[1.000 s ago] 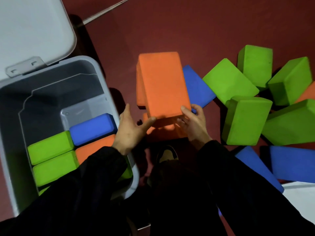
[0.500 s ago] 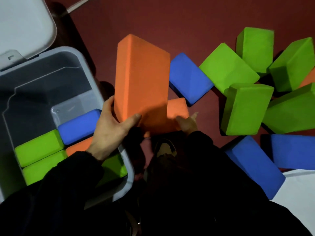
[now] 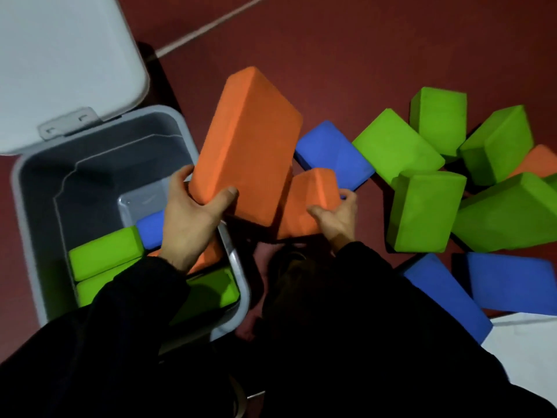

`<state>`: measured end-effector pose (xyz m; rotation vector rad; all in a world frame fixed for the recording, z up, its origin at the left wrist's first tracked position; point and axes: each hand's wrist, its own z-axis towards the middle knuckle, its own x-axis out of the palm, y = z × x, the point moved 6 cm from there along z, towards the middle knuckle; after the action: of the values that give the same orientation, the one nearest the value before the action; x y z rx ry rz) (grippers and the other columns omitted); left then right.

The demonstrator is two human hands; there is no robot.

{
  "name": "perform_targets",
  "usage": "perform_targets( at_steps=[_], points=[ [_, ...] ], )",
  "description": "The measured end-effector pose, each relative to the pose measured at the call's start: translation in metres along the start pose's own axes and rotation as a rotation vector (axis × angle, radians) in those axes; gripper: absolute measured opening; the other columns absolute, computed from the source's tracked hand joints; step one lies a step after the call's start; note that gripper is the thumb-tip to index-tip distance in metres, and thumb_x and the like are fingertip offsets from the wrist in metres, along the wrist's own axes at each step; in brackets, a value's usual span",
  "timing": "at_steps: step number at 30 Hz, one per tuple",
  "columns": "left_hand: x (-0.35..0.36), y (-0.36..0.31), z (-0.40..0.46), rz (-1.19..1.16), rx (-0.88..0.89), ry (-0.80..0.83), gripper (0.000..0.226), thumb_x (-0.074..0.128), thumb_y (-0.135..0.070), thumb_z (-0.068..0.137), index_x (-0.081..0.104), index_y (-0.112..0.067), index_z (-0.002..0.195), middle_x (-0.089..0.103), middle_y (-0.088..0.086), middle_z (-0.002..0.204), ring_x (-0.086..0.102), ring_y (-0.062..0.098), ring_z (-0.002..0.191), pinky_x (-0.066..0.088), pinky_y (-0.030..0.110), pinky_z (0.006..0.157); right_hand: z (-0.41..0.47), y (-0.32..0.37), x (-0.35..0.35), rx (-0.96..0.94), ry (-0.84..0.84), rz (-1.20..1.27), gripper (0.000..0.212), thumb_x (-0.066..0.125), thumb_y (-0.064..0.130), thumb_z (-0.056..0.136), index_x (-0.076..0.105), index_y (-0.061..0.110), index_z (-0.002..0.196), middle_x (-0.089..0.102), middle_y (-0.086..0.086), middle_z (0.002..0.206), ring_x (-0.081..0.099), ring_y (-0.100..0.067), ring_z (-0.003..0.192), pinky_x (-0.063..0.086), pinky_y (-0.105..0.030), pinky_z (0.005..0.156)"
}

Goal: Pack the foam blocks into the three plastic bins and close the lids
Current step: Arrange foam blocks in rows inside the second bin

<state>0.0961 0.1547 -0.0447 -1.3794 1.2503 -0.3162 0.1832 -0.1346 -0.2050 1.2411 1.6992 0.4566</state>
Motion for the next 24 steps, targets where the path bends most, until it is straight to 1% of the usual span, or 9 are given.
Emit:
perform_targets(
  at_steps=[3, 6, 9, 11, 13, 15, 18, 21, 24],
  points=[
    [-0.054, -0.023, -0.002, 0.029, 0.089, -0.153, 0.08, 0.084, -0.037, 0.078, 0.042, -0.017, 0.143, 0.056, -0.004, 0.125, 0.058, -0.004, 0.096, 0.044, 0.008, 0.09, -0.014, 0.04, -0.042, -0.105, -0.028, -0.097, 0.107, 0.091, 0.035, 0.067, 0.034, 0.013, 0.155, 0.041, -0.015, 0.149, 0.042, -0.03, 0.137, 0.033, -0.039, 0.118],
    [-0.111, -0.038, -0.013, 0.137, 0.172, -0.276, 0.087, 0.082, -0.051, 0.069, 0.045, -0.023, 0.144, 0.061, -0.003, 0.131, 0.059, 0.009, 0.116, 0.046, 0.03, 0.104, -0.039, 0.096, -0.074, -0.267, -0.058, -0.126, 0.097, 0.089, 0.036, 0.068, 0.043, 0.015, 0.15, 0.045, -0.013, 0.139, 0.048, -0.029, 0.129, 0.034, -0.031, 0.114],
    [-0.169, -0.043, -0.03, 0.21, 0.198, -0.407, 0.098, 0.081, -0.054, 0.067, 0.04, -0.02, 0.149, 0.055, 0.008, 0.141, 0.052, 0.022, 0.129, 0.041, 0.04, 0.112, -0.073, 0.162, -0.086, -0.441, -0.064, -0.098, 0.091, 0.09, 0.029, 0.072, 0.044, 0.018, 0.149, 0.044, -0.01, 0.139, 0.046, -0.023, 0.129, 0.029, -0.021, 0.106],
    [-0.21, -0.037, -0.04, 0.208, 0.183, -0.491, 0.098, 0.083, -0.048, 0.068, 0.039, -0.016, 0.15, 0.052, 0.012, 0.142, 0.048, 0.027, 0.132, 0.038, 0.039, 0.113, -0.101, 0.202, -0.08, -0.559, -0.029, -0.069, 0.089, 0.088, 0.027, 0.073, 0.043, 0.022, 0.15, 0.043, -0.006, 0.139, 0.045, -0.017, 0.126, 0.032, -0.022, 0.106],
    [-0.233, -0.031, -0.042, 0.259, 0.206, -0.516, 0.092, 0.084, -0.042, 0.07, 0.042, -0.013, 0.147, 0.052, 0.014, 0.14, 0.048, 0.031, 0.128, 0.038, 0.039, 0.11, -0.121, 0.232, -0.073, -0.654, 0.011, -0.051, 0.089, 0.088, 0.028, 0.074, 0.041, 0.027, 0.15, 0.042, -0.003, 0.139, 0.047, -0.018, 0.128, 0.037, -0.031, 0.111],
    [-0.26, -0.019, -0.043, 0.336, 0.214, -0.515, 0.09, 0.085, -0.037, 0.07, 0.044, -0.013, 0.146, 0.049, 0.016, 0.137, 0.048, 0.033, 0.125, 0.038, 0.039, 0.109, -0.146, 0.26, -0.045, -0.748, 0.091, -0.043, 0.09, 0.087, 0.032, 0.075, 0.039, 0.032, 0.151, 0.041, -0.002, 0.14, 0.046, -0.018, 0.132, 0.038, -0.039, 0.114],
    [-0.275, 0.0, -0.031, 0.451, 0.244, -0.449, 0.093, 0.087, -0.03, 0.069, 0.041, -0.01, 0.147, 0.046, 0.019, 0.137, 0.048, 0.035, 0.124, 0.039, 0.039, 0.108, -0.171, 0.291, -0.001, -0.787, 0.177, -0.006, 0.092, 0.085, 0.038, 0.077, 0.036, 0.032, 0.154, 0.042, -0.001, 0.143, 0.046, -0.015, 0.134, 0.039, -0.041, 0.116],
    [-0.265, 0.012, -0.013, 0.577, 0.332, -0.353, 0.092, 0.084, -0.02, 0.07, 0.038, -0.002, 0.148, 0.047, 0.022, 0.14, 0.044, 0.037, 0.129, 0.034, 0.04, 0.11, -0.184, 0.304, 0.042, -0.775, 0.246, 0.003, 0.092, 0.083, 0.04, 0.081, 0.031, 0.035, 0.157, 0.041, 0.006, 0.143, 0.044, -0.01, 0.134, 0.04, -0.041, 0.116],
    [-0.24, 0.029, 0.014, 0.807, 0.413, -0.213, 0.093, 0.08, -0.022, 0.074, 0.033, 0.003, 0.149, 0.049, 0.025, 0.138, 0.046, 0.042, 0.125, 0.037, 0.044, 0.107, -0.189, 0.305, 0.08, -0.806, 0.255, -0.091, 0.091, 0.081, 0.035, 0.084, 0.029, 0.032, 0.159, 0.038, 0.001, 0.149, 0.041, -0.015, 0.137, 0.037, -0.042, 0.117]
  ],
)
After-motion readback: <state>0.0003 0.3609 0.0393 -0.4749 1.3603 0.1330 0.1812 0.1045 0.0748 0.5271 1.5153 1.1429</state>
